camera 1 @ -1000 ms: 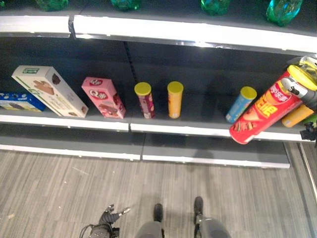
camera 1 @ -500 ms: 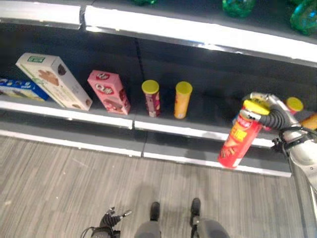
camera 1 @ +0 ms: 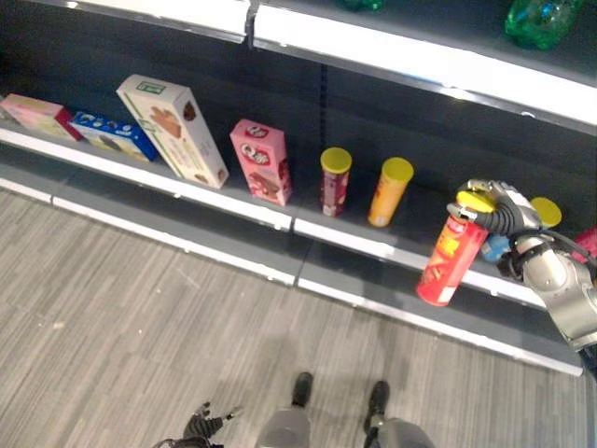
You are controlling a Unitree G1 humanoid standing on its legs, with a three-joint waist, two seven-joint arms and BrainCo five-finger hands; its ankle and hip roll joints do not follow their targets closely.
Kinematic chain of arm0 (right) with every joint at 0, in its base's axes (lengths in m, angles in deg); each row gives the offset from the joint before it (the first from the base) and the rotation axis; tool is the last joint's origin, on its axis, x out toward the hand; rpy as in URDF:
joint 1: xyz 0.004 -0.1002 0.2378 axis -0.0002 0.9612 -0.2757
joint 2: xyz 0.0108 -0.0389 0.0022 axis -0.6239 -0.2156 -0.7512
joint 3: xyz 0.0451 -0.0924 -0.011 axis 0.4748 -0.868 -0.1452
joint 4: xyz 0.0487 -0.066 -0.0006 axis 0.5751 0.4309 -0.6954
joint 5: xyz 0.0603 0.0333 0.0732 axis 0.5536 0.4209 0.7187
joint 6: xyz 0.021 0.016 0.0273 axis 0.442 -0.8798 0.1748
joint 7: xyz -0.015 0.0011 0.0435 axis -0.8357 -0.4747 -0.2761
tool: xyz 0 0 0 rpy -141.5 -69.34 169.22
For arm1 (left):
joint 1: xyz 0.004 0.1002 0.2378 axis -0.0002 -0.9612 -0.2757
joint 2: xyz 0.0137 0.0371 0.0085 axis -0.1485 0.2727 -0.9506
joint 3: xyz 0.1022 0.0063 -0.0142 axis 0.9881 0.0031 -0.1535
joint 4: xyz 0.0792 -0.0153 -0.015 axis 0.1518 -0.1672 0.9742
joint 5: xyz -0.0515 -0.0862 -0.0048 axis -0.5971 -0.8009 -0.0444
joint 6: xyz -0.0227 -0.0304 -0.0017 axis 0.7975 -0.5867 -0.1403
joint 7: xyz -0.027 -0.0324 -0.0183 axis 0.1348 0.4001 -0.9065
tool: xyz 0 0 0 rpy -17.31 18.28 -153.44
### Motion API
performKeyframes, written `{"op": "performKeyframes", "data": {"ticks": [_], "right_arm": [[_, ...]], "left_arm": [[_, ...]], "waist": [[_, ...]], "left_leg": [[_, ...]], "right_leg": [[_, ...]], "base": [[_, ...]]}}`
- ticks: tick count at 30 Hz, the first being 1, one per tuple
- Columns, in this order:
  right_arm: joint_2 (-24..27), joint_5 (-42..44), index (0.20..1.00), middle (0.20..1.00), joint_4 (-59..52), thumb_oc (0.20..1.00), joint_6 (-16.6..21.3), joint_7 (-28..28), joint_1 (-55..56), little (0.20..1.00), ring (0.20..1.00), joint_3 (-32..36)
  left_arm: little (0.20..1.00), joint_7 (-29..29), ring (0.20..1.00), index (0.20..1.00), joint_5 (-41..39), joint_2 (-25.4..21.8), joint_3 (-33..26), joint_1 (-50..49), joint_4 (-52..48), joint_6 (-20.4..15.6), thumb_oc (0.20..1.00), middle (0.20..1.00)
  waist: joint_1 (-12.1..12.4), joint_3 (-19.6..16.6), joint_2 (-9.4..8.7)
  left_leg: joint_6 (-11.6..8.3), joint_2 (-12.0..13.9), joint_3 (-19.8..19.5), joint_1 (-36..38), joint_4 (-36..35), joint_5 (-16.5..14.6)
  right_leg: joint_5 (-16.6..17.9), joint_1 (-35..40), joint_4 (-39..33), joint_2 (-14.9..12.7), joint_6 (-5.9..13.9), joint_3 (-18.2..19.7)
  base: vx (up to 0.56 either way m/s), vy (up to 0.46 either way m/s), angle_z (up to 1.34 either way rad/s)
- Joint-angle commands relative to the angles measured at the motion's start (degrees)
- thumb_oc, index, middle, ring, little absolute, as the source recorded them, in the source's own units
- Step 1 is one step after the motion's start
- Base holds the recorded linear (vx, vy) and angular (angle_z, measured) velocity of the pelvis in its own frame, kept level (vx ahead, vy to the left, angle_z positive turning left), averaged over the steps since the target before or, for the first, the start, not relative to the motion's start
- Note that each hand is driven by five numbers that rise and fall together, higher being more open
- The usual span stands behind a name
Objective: Put the goods on the table back onto the shelves and tidy them up.
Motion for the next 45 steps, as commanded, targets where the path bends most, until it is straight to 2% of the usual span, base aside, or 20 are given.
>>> {"op": "performKeyframes", "data": {"ticks": [1, 12, 19, 20, 29, 34, 45], "right_arm": [[2.1, -2.5, 0.200, 0.200, -1.1, 0.200, -0.1, -5.1, -5.2, 0.200, 0.200, -0.6], [1.3, -9.6, 0.200, 0.200, 1.7, 0.200, -3.1, -15.1, -7.0, 0.200, 0.200, 3.9], [0.7, -11.1, 0.200, 0.200, 3.3, 0.200, -4.5, -21.3, -9.8, 0.200, 0.200, 5.5], [0.6, -12.7, 0.200, 0.200, 2.9, 0.200, -5.2, -24.1, -10.6, 0.200, 0.200, 6.5], [0.5, -16.0, 0.200, 0.200, -0.7, 0.200, -7.1, -32.7, -10.0, 0.200, 0.200, 12.9], [-0.2, -16.8, 0.200, 0.200, -2.6, 0.200, -7.5, -34.8, -8.5, 0.200, 0.200, 15.2], [1.4, -15.5, 0.200, 0.200, 2.5, 0.200, -9.2, -39.1, -9.1, 0.200, 0.200, 16.4]], "left_arm": [[1.000, -1.2, 1.000, 1.000, -1.6, -1.8, 2.2, 0.0, -0.3, -0.5, 1.000, 1.000], [1.000, -3.5, 1.000, 1.000, -2.0, -1.4, 3.0, 1.9, 2.7, -0.5, 1.000, 1.000], [1.000, -4.9, 1.000, 1.000, -2.2, -1.0, 5.1, 3.7, 2.6, -1.0, 1.000, 1.000], [1.000, -5.5, 1.000, 1.000, -2.4, -0.9, 5.9, 4.4, 2.1, -1.4, 1.000, 1.000], [1.000, -6.1, 1.000, 1.000, -3.0, -0.5, 8.2, 4.5, -3.2, -2.3, 1.000, 1.000], [1.000, -6.7, 1.000, 1.000, -2.4, -0.5, 8.5, 4.7, -3.5, -2.2, 1.000, 1.000], [1.000, -7.3, 1.000, 1.000, -2.2, -0.3, 9.0, 5.7, -2.4, -2.9, 1.000, 1.000]], "waist": [[0.9, -1.7, 0.52], [2.5, 1.1, 0.19], [3.1, 3.8, 0.62], [3.3, 4.7, 0.99], [3.4, 6.5, 1.99], [3.2, 6.8, 2.15], [2.5, 7.8, 3.33]], "left_leg": [[-2.72, 3.9, 4.0, -0.3, 0.5, -3.2], [-3.40, 4.2, 2.9, -5.8, 0.0, -1.3], [-3.97, 4.2, 1.6, -9.1, 0.0, -0.2], [-4.11, 4.2, 1.3, -10.0, 0.0, 0.1], [-4.70, 4.3, 0.2, -12.7, -0.1, 0.9], [-4.80, 4.3, 0.0, -13.5, -0.1, 1.0], [-5.13, 3.8, 0.1, -15.3, -0.1, 1.5]], "right_leg": [[-4.4, 0.3, 1.7, -4.1, 5.63, -0.6], [-3.4, -3.9, 0.8, -4.0, 5.88, -1.6], [-3.4, -6.4, 1.0, -3.8, 5.70, -2.0], [-3.6, -7.0, 1.1, -3.7, 5.63, -2.3], [-3.7, -8.5, 0.9, -3.7, 5.76, -3.8], [-3.7, -9.0, 0.8, -3.9, 5.92, -4.1], [-3.0, -10.7, 0.8, -4.5, 6.38, -4.5]], "base": [[-0.03, 0.008, 0.06], [-0.02, 0.006, 0.10], [-0.03, -0.014, 0.09], [-0.03, -0.034, 0.16], [-0.02, -0.023, 0.14], [0.00, 0.000, 0.00], [0.00, 0.000, 0.00]]}}
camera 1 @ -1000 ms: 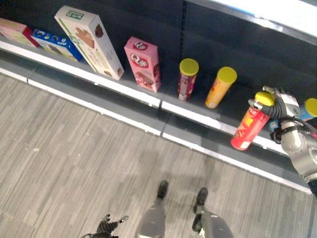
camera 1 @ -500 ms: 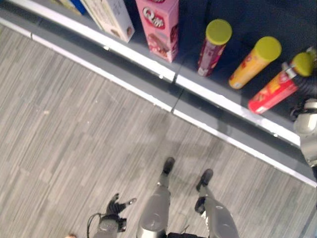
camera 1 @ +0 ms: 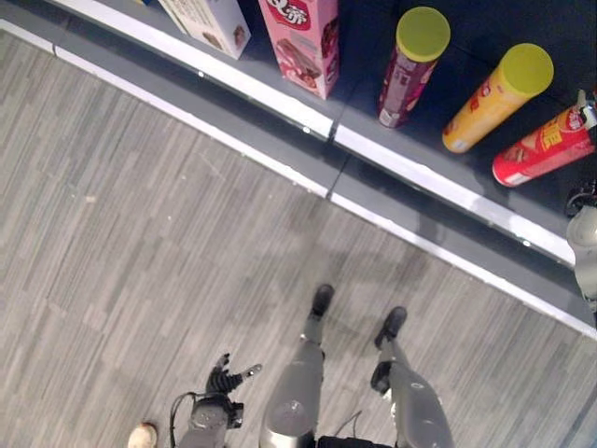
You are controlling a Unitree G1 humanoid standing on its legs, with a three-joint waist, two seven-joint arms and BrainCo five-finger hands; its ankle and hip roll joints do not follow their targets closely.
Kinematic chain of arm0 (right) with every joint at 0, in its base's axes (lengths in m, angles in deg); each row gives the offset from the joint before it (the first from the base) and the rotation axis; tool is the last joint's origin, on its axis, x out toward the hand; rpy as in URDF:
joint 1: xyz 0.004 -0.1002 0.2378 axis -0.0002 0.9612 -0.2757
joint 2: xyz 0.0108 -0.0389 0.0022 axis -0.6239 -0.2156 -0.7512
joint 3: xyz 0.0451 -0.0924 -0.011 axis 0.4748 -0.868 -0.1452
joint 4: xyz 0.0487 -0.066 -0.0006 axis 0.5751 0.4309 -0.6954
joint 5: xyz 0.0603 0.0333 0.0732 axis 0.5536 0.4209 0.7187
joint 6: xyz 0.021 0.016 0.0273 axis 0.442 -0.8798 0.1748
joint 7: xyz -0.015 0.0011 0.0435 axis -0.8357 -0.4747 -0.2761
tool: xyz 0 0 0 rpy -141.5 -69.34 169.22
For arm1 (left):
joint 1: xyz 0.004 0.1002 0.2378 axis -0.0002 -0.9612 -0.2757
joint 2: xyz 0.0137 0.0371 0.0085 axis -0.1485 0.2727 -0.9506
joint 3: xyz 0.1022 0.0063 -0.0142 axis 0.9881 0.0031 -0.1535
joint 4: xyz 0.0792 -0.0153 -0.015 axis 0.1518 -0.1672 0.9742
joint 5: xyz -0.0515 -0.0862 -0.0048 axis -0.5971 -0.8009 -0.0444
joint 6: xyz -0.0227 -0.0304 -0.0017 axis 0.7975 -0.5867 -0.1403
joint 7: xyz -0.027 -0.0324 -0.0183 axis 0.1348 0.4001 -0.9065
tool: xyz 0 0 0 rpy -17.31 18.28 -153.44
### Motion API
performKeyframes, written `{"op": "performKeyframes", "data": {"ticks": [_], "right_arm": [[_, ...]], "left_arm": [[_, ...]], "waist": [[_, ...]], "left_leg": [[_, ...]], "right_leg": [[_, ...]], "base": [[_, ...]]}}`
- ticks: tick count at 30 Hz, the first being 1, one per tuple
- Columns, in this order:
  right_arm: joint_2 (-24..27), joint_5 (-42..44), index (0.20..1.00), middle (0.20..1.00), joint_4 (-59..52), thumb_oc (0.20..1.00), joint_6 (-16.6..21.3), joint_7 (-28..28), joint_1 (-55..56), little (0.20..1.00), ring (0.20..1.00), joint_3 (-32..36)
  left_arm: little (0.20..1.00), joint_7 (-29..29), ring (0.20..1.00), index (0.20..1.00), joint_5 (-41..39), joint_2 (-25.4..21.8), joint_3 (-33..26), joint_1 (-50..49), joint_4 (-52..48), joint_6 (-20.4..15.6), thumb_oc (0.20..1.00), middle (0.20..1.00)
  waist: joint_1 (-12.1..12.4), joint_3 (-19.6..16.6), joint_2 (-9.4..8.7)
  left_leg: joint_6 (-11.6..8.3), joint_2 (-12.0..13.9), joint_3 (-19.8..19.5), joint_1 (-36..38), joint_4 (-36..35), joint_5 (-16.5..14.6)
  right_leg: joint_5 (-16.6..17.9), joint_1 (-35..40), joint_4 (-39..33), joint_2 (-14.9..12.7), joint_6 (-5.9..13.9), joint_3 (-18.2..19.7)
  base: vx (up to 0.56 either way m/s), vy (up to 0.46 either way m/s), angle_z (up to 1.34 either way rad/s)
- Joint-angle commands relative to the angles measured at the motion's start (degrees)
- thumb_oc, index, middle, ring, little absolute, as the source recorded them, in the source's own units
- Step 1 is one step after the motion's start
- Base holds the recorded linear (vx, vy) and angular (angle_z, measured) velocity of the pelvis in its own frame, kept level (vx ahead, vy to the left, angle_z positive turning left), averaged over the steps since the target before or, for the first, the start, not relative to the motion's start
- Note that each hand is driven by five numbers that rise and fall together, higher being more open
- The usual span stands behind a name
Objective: Put the goods on the table back onto the shelves and tidy them up.
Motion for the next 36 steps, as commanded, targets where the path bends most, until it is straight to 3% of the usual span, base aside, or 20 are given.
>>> {"op": "performKeyframes", "data": {"ticks": [1, 21, 36], "right_arm": [[3.3, -0.5, 0.200, 0.200, -1.9, 0.200, 0.1, -3.8, -0.9, 0.200, 0.200, 1.9], [6.1, 2.6, 0.200, 0.200, 5.1, 0.200, 0.3, -3.8, -4.9, 0.200, 0.200, -2.0], [6.7, 0.9, 0.200, 0.200, 4.1, 0.200, 0.1, -3.0, -4.7, 0.200, 0.200, -2.7]], "left_arm": [[1.000, -1.4, 1.000, 1.000, -1.7, -0.7, 2.3, -0.5, 3.7, -0.1, 1.000, 1.000], [1.000, -1.2, 1.000, 1.000, -1.7, -0.1, 4.0, 1.0, 5.8, -0.8, 1.000, 1.000], [1.000, -1.5, 1.000, 1.000, -1.7, -0.5, 3.2, 2.1, 7.0, -1.1, 1.000, 1.000]], "waist": [[-0.4, -4.1, -0.29], [-1.5, -3.7, 1.73], [-2.1, -3.4, 1.47]], "left_leg": [[-3.68, 4.2, 6.3, 0.8, -2.1, -1.7], [-3.58, 3.7, 6.3, -0.9, -2.1, -1.3], [-3.44, 2.9, 5.3, -2.4, -2.1, -1.0]], "right_leg": [[-3.6, 1.4, 0.8, -4.9, 7.20, 1.9], [-3.4, -1.0, 0.7, -5.0, 7.22, 4.4], [-3.0, -2.4, 0.7, -5.0, 7.34, 5.5]], "base": [[0.00, 0.000, 0.00], [0.00, 0.000, 0.00], [0.00, -0.001, 0.01]]}}
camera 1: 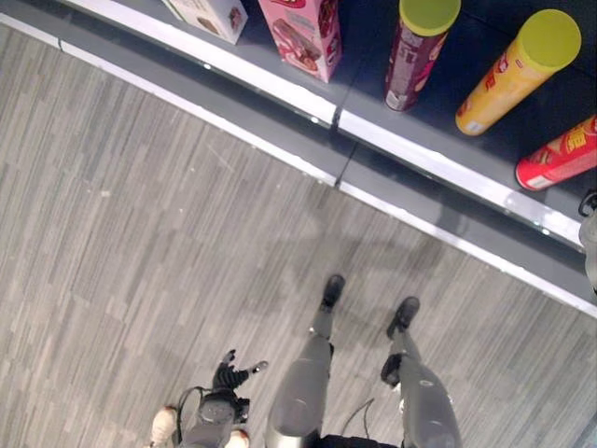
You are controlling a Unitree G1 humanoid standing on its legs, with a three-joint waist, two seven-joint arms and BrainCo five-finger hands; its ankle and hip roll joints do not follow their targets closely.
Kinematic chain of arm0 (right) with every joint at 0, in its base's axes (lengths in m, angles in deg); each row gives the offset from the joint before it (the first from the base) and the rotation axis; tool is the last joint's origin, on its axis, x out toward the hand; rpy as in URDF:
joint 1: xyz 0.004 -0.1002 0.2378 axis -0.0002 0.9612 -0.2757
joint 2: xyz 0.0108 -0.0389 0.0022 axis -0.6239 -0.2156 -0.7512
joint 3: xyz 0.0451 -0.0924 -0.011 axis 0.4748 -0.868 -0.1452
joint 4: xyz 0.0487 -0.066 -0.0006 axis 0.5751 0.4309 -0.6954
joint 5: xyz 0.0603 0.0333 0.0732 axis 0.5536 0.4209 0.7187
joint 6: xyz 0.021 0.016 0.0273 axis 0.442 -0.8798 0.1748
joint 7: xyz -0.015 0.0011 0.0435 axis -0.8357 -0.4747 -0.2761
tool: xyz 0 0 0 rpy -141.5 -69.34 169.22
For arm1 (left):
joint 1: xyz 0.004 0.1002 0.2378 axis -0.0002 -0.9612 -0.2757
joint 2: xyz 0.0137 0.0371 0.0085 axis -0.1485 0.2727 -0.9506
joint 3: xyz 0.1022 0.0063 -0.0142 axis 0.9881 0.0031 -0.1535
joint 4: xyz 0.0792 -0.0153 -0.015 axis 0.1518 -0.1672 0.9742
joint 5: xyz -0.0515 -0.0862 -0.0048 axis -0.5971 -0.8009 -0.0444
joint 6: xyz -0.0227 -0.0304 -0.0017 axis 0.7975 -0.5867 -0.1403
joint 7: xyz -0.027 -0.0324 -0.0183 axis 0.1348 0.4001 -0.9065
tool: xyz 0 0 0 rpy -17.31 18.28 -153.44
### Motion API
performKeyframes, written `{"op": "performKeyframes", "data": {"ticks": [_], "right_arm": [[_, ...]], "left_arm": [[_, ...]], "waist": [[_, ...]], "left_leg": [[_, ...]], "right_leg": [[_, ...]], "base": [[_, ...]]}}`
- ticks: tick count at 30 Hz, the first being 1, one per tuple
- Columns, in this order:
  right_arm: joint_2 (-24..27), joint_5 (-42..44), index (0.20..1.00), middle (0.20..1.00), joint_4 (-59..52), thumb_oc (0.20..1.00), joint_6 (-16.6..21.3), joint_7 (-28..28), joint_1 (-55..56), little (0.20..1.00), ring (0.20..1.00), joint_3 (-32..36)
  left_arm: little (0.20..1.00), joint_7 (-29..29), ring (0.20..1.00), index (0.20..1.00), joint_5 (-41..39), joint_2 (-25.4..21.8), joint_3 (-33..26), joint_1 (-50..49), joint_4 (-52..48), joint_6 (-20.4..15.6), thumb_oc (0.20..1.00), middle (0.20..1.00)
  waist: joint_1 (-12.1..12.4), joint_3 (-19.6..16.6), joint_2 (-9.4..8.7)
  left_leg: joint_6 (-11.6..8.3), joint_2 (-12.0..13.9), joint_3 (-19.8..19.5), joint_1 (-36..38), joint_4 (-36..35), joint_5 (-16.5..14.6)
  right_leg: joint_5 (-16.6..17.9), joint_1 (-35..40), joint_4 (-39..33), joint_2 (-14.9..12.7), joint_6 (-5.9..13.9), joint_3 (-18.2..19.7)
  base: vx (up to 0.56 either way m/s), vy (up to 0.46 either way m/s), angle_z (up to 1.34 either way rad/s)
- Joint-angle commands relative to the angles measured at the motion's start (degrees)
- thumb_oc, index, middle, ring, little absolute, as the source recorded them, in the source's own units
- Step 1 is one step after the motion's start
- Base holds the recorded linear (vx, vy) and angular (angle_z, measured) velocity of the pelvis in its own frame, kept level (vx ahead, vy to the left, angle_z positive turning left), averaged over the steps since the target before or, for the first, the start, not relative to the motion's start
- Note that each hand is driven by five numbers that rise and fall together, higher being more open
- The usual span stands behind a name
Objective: Put the goods on the table back onto the shelves and tidy them up.
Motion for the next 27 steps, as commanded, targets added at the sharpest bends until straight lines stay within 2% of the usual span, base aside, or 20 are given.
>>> {"op": "performKeyframes", "data": {"ticks": [1, 27], "right_arm": [[5.2, -1.0, 0.200, 0.200, -1.7, 0.200, 0.0, -1.0, -1.9, 0.200, 0.200, -2.2], [8.5, -1.9, 0.200, 0.200, 0.2, 0.200, -1.1, 0.0, -7.4, 0.200, 0.200, -5.9]], "left_arm": [[1.000, -1.1, 1.000, 1.000, -1.6, -1.2, 1.1, 0.1, 4.9, -0.7, 1.000, 1.000], [1.000, -1.4, 1.000, 1.000, -1.8, -1.6, 0.8, 1.1, 6.4, -0.9, 1.000, 1.000]], "waist": [[-1.5, -3.6, -1.44], [-1.6, -3.6, -1.66]], "left_leg": [[-3.17, 2.9, 5.5, 0.5, -0.9, -2.6], [-3.36, 2.7, 5.3, -0.3, -0.9, -2.5]], "right_leg": [[-3.4, 0.8, 0.7, -5.0, 7.46, 5.7], [-3.1, -0.2, 0.7, -4.8, 7.52, 6.6]], "base": [[-0.01, -0.013, 0.14], [0.00, -0.001, 0.01]]}}
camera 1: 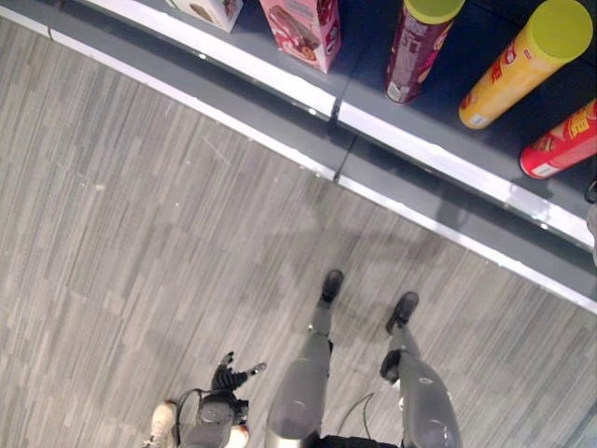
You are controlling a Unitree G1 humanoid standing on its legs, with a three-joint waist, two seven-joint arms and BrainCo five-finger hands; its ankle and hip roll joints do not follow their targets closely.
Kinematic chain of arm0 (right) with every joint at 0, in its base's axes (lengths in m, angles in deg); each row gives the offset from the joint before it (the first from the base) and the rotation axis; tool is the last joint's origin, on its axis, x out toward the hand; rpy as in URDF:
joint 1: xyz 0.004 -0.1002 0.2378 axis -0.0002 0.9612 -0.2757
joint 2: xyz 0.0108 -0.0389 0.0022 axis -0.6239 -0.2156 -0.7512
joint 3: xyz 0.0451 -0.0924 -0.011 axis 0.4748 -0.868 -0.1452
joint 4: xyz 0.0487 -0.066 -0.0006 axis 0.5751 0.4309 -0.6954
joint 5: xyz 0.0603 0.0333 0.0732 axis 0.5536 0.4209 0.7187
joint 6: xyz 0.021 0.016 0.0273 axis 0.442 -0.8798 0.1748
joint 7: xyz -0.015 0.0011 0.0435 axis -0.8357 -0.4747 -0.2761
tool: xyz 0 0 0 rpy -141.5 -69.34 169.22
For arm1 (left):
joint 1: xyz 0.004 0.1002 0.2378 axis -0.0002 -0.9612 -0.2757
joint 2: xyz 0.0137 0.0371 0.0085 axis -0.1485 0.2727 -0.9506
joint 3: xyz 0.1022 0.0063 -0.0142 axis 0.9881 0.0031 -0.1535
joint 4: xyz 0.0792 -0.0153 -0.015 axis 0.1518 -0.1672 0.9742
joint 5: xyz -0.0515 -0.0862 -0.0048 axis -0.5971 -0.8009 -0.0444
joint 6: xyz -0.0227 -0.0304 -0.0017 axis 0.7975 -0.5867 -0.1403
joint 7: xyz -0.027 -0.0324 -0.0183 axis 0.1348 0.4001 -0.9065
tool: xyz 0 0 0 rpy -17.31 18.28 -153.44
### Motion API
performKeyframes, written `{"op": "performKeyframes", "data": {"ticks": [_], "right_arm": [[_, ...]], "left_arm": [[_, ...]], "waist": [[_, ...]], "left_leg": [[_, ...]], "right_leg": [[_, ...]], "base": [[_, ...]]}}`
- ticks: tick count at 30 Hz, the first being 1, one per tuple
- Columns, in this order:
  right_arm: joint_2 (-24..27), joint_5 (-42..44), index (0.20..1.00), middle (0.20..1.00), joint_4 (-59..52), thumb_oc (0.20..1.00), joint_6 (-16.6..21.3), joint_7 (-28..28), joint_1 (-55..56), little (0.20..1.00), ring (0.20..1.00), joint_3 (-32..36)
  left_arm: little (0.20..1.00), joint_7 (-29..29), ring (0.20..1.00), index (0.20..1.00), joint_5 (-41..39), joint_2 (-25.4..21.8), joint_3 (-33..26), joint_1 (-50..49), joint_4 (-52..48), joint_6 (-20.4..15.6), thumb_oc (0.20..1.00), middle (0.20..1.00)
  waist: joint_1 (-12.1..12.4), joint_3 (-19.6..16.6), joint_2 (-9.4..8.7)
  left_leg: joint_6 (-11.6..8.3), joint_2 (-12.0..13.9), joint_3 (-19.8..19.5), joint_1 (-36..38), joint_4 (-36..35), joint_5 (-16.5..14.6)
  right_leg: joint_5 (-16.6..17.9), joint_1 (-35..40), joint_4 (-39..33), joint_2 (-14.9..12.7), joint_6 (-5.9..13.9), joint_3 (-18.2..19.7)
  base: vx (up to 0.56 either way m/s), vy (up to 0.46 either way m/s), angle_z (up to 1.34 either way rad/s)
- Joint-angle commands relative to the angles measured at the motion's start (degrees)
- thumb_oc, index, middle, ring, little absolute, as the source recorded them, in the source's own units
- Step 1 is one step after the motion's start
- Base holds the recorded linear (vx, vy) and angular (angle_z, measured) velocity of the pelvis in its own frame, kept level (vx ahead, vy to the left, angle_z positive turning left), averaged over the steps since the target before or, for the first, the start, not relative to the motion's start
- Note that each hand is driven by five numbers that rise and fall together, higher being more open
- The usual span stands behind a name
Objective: Put the goods on the table back onto the shelves and tidy them up.
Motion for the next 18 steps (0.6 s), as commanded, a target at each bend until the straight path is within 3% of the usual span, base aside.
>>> {"op": "performKeyframes", "data": {"ticks": [1, 18], "right_arm": [[5.5, -1.8, 0.200, 0.200, -0.5, 0.200, -0.4, -1.6, -3.4, 0.200, 0.200, -2.4], [5.5, -1.4, 0.200, 0.200, 0.3, 0.200, -0.8, -2.0, -3.3, 0.200, 0.200, -2.2]], "left_arm": [[1.000, -1.1, 1.000, 1.000, -1.8, -1.6, 0.9, 0.8, 4.4, -0.1, 1.000, 1.000], [1.000, -1.1, 1.000, 1.000, -1.7, -1.6, 0.8, 0.9, 4.7, -0.2, 1.000, 1.000]], "waist": [[-0.8, -3.6, -1.76], [-1.1, -3.9, -1.38]], "left_leg": [[-3.31, 2.7, 6.4, 1.0, -0.7, -2.9], [-3.24, 2.5, 6.3, 0.7, -0.7, -2.9]], "right_leg": [[-3.1, 0.7, 0.7, -4.8, 7.48, 7.1], [-3.1, 0.3, 0.7, -4.8, 7.48, 7.4]], "base": [[0.00, 0.000, 0.00], [0.00, 0.000, 0.00]]}}
